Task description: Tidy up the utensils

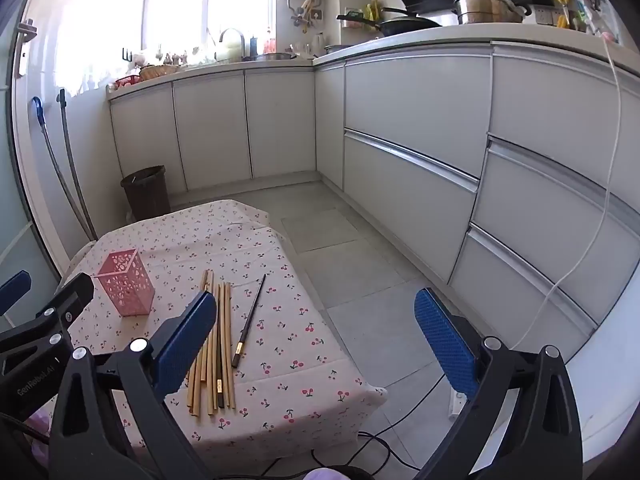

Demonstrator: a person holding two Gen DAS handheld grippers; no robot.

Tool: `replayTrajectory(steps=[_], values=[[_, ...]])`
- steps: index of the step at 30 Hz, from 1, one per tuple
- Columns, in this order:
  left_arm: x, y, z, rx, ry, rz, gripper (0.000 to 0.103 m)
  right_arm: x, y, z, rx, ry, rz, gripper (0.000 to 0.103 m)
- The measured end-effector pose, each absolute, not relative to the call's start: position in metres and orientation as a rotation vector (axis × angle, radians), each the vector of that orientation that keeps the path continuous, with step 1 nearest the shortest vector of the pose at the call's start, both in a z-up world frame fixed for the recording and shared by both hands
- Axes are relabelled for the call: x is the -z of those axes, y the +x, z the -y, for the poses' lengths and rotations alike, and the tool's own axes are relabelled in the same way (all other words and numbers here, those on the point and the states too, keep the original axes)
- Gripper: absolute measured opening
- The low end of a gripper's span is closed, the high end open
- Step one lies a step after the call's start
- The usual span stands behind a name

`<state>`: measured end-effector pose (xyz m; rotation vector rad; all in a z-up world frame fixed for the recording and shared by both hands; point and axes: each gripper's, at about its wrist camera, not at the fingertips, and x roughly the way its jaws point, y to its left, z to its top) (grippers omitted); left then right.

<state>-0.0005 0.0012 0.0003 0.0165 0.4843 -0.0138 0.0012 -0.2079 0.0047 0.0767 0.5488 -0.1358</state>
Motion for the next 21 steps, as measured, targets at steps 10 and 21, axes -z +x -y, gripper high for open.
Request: replayTrajectory(steps=[10,21], values=[[-0.002,0.0,-0.005,0.01,0.001,-0.485,0.096,-0.001,0.002,0.207,0.143,0.066,-0.559,0.097],[-0.001,0.002,-0.007,0.009,-0.004,-0.493,0.096,0.002,0.006,0.206,0.138,0.065,-0.587,0.097]])
